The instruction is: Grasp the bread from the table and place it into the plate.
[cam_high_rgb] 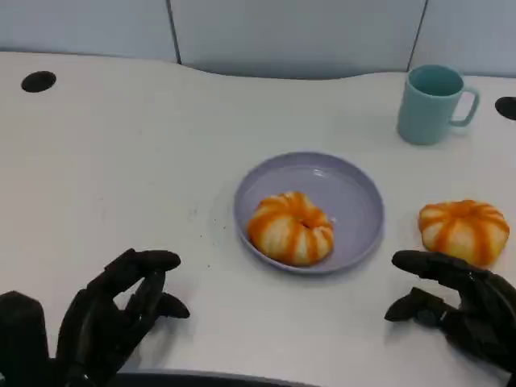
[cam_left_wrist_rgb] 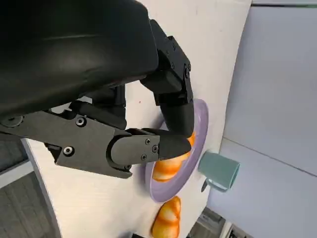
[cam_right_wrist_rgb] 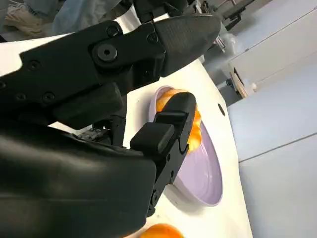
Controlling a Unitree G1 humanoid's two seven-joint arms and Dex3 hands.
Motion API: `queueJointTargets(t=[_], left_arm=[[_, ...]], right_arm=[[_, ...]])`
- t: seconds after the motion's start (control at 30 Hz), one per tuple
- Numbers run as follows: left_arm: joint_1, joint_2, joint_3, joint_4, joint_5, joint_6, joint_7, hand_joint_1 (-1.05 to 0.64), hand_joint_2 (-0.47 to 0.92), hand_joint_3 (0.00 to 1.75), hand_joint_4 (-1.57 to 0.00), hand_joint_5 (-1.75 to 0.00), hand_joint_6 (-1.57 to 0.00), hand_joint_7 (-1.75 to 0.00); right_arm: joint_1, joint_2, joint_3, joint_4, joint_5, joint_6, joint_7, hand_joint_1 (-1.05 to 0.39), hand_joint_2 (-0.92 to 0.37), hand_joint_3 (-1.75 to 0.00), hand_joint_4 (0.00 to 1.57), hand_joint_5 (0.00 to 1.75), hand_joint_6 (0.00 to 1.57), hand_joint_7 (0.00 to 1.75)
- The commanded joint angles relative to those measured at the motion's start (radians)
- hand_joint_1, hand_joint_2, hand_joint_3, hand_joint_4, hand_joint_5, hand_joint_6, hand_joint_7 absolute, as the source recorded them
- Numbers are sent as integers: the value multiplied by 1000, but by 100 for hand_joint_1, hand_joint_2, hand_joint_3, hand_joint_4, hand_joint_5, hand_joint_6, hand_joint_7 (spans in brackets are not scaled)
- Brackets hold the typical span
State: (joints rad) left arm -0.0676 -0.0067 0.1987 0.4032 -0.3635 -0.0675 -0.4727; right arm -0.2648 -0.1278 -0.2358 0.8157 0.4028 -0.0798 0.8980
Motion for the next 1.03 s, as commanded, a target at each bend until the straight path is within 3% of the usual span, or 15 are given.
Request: queueJointTargets(t=[0.03, 0.17, 0.47, 1.03], left_arm=[[-14, 12, 12, 26, -20, -20, -24, -52, 92, 34, -46, -171, -50, -115], [-31, 16, 23, 60, -43, -29, -62, -51, 92, 32, -43, -168, -46, -111], [-51, 14, 41, 108, -63, -44, -93, -43, 92, 22, -41, -158, -55, -76], [-75, 16, 57, 156, -74, -74, -114, -43, 92, 17, -47, -154, -63, -65]], right_arm=[[8, -20, -9, 22, -6, 2, -9, -44, -92, -10, 56, 115, 81, 34], [-7, -22, -17, 53, 1, -10, 5, -45, -92, -8, 56, 115, 81, 34], [-31, -23, -32, 110, -2, -44, 26, -42, -92, -8, 57, 115, 82, 34], [-47, -17, -43, 148, -4, -58, 31, -40, -92, -7, 58, 114, 83, 32]])
